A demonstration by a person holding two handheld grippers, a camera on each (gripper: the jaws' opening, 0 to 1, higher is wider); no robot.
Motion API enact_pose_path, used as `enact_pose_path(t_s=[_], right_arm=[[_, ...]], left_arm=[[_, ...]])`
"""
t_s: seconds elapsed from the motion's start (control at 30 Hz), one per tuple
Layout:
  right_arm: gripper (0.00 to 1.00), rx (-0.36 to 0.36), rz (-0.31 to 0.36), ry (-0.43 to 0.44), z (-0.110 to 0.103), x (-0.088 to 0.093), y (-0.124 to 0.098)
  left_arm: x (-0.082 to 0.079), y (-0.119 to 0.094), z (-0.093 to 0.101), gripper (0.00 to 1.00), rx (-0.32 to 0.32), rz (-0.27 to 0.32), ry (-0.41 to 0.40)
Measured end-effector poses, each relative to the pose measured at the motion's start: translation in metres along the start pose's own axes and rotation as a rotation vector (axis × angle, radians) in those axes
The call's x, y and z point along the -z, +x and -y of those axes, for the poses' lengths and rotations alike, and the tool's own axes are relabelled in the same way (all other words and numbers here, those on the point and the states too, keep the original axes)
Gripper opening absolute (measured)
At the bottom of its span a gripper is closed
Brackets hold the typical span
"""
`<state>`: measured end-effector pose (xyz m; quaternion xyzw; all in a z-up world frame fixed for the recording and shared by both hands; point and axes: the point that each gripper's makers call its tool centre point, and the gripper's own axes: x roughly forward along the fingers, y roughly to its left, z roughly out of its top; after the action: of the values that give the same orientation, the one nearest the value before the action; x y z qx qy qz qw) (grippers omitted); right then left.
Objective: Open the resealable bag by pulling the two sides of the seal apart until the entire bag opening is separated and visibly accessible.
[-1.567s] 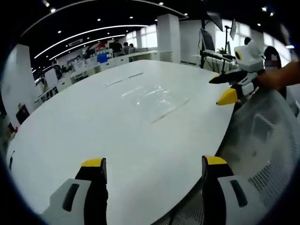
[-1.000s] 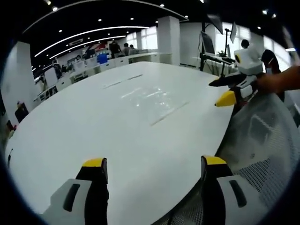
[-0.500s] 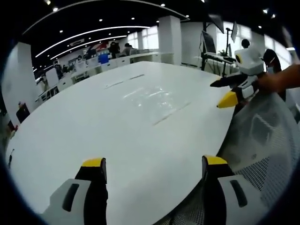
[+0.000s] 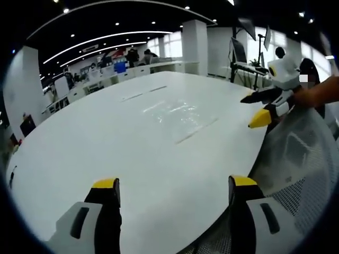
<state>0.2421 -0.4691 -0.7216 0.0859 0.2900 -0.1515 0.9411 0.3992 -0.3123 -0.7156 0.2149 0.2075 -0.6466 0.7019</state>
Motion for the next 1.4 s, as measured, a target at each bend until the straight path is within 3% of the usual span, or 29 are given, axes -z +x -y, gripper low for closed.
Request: enact_pose_path(t_s=[1.0,1.4], right_arm=[[0.99,-0.005,0.025,0.013,-0.0017,-0.0037,-0.0033],[0.95,-0.013,-0.011,-0.005,-0.0038,0.0036,-0.0023]], left_arm=[[0.0040,-0.0003,0.0045,0.82,0.010,-0.019,0.029],[0.0056,-0.0010,0.0052,0.81,0.009,-0.023,0.026]])
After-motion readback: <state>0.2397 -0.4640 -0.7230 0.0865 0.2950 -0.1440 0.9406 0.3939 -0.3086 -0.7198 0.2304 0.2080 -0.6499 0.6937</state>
